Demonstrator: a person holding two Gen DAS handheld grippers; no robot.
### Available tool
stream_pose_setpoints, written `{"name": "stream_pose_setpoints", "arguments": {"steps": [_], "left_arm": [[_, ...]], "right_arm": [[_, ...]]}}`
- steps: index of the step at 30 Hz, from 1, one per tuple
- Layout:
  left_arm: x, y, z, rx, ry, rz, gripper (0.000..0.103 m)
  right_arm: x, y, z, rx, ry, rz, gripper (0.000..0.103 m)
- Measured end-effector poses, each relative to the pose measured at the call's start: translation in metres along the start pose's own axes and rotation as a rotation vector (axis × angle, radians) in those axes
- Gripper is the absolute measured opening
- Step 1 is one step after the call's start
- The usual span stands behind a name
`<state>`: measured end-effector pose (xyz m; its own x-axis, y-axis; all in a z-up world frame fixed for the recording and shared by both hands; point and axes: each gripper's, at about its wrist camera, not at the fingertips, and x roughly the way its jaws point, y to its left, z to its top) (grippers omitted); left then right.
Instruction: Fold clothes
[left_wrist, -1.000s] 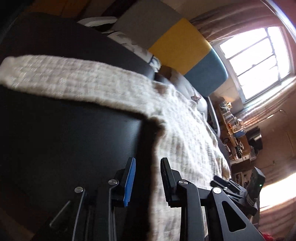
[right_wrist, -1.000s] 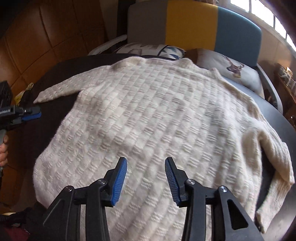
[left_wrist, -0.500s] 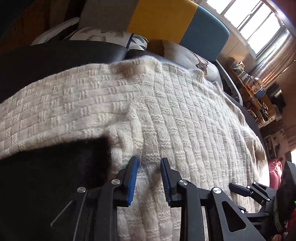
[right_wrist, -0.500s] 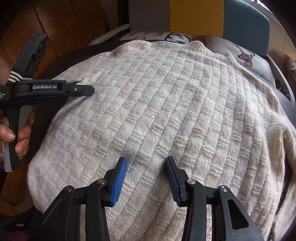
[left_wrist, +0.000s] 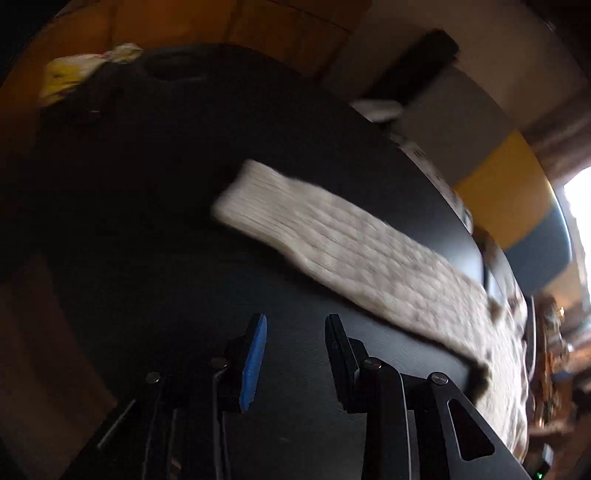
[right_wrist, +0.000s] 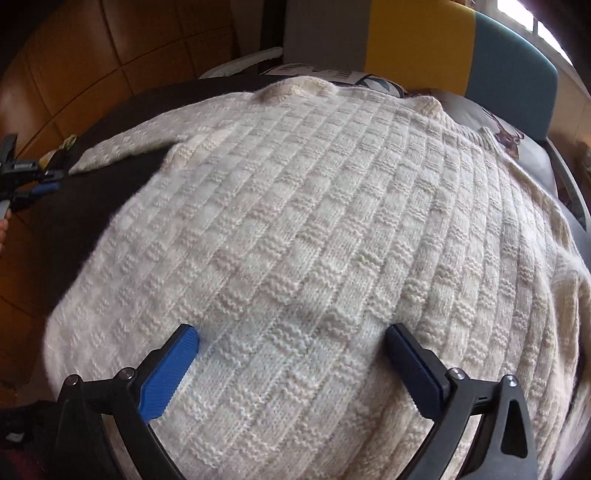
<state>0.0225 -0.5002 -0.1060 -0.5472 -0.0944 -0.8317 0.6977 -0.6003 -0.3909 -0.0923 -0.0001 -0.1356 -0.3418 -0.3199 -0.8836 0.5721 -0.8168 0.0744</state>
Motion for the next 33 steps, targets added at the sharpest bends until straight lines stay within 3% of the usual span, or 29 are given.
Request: {"name": "stream_pose_setpoints", "arguments": {"steps": [3,8,11,13,15,17,19,25,28,33], "left_arm": [[0.002,0.034,0.03,-0.052,-0.005,0.032,0.038],[0.033,0.028,0.058,-0.042,0.035,0.011,0.045],[0.057,0.001,0.064,0.06,0.049,0.053,0.054],[0.067,-0.016,0.066,0.13,0.047,0.09,0.065],[0.074,-0.029,0.065,0.193,0.051,0.137,0.066],[0.078,-0.038,0.063,0.241,0.042,0.171,0.044],[0.078,-0.044,0.06,0.263,0.035,0.168,0.014],[0.066,-0.038,0.067,0.158,-0.063,0.171,0.011],[0.06,-0.04,0.071,0.162,-0.125,0.21,0.007],[0.082,-0.044,0.093,0.2,-0.091,0.297,0.007]], "right_arm": [[0.001,0.001,0.001,0.017,-0.005,-0.01,0.103],[0.001,0.0,0.003,0.039,0.007,-0.005,0.103],[0.002,0.001,0.006,0.04,0.02,-0.015,0.103],[0.002,0.0,0.008,0.043,0.029,-0.011,0.103],[-0.001,-0.002,0.01,0.052,0.027,0.001,0.099],[-0.006,-0.005,0.016,0.062,0.011,0.013,0.091],[-0.01,-0.011,0.026,0.081,-0.015,0.032,0.085],[-0.004,-0.026,0.08,0.098,-0.081,0.024,0.074],[0.012,-0.038,0.114,0.104,-0.097,0.0,0.074],[0.06,-0.054,0.157,0.135,-0.049,-0.013,0.073]]}}
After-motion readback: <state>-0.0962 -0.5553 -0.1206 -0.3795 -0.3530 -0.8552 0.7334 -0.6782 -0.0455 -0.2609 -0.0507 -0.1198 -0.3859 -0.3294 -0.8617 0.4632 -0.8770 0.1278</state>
